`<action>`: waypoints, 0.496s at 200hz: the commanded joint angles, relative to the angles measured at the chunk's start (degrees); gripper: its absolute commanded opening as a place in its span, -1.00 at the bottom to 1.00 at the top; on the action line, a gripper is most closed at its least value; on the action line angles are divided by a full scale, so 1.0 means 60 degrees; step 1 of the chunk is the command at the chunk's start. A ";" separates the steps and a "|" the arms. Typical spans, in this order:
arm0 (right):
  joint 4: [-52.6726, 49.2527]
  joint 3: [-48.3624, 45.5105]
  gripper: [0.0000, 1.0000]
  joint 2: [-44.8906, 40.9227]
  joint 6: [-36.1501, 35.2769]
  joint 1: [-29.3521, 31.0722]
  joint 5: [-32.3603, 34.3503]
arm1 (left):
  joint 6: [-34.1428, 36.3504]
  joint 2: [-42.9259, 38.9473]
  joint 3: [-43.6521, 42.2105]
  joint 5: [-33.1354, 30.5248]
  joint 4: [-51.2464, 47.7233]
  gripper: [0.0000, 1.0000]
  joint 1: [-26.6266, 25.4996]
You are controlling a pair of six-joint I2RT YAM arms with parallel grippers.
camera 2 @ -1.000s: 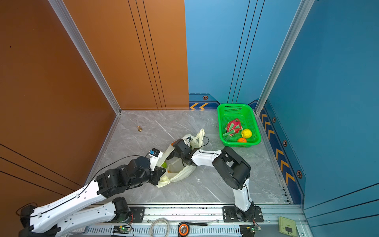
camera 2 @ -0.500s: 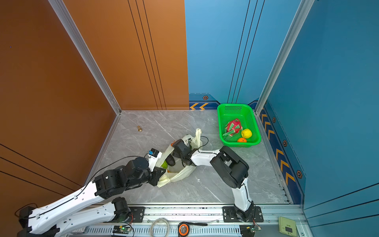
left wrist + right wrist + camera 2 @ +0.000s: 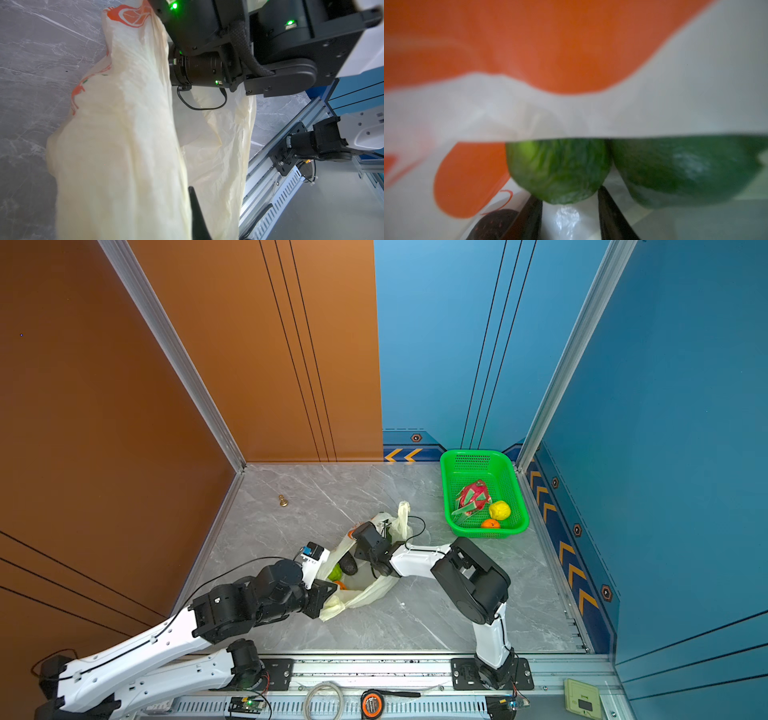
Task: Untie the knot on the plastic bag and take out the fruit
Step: 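Lower the right gripper onto the large green fruit inside the bag and close it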
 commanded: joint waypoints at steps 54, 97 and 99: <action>-0.1256 -0.1301 -0.21 -0.2192 -0.0632 0.0460 -0.0564 | -0.0099 0.0036 0.0093 -0.0607 0.0008 -1.00 -0.0216; -0.1509 -0.0981 0.14 -0.2036 -0.0599 0.0440 -0.0923 | -0.0145 -0.0045 -0.0046 -0.0450 -0.0008 -1.00 -0.0246; -0.1528 -0.0925 0.15 -0.2006 -0.0607 0.0446 -0.0936 | -0.0149 -0.0046 -0.0052 -0.0453 -0.0001 -1.00 -0.0244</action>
